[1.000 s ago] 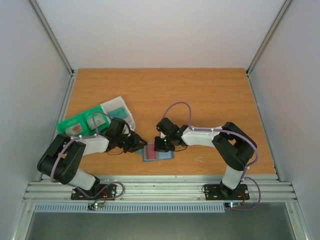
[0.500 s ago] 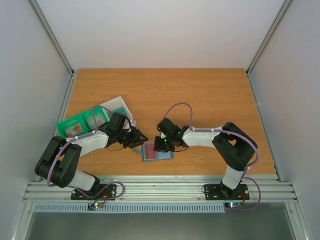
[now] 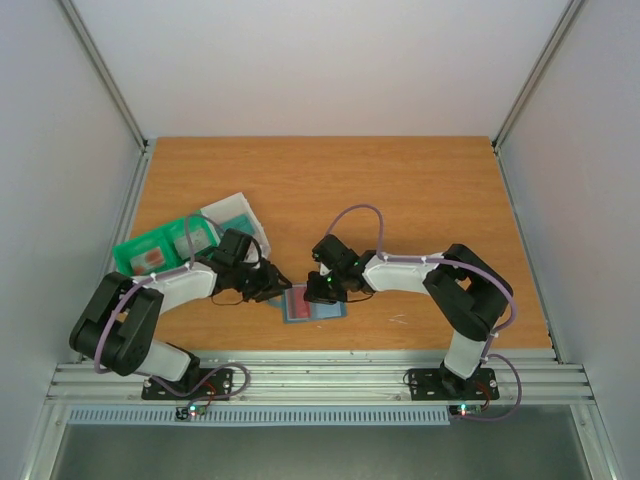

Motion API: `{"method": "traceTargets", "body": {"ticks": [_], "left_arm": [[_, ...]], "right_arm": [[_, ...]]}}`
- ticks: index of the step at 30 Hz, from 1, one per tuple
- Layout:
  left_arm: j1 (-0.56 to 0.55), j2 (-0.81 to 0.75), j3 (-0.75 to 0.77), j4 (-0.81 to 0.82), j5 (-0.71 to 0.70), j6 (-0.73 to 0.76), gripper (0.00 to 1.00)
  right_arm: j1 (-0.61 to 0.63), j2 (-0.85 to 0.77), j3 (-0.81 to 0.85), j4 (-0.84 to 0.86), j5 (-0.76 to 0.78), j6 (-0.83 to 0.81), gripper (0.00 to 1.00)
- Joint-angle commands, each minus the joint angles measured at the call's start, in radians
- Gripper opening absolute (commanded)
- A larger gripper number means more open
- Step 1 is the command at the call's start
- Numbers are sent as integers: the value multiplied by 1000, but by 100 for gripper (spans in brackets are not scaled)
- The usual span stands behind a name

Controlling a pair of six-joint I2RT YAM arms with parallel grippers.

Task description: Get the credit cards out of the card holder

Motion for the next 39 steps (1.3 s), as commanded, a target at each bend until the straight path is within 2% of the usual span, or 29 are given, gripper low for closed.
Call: {"method": "traceTargets", "body": {"ticks": [1,5,15,24,34,39], "left_arm": [[-4,-24,-47,27,-6,1,37],[-4,-32,-52,-11,-18,26,38],[-4,-41,-54,56,40,-6,41],[-4,-26,-55,115,72,-23,41],[-4,-10,-47,85,63,-10,41],[-4,-39,-19,-11,19,37,41]], "right_arm": [[8,27,27,-72,31,-5,15],[9,53,33,-82,44,4,13],[9,88,1,-99,86,-7,2],[9,91,4,-83,80,-3,1],[9,102,12,-59,41,-1,1],[9,105,11,-55,39,-2,1]]}}
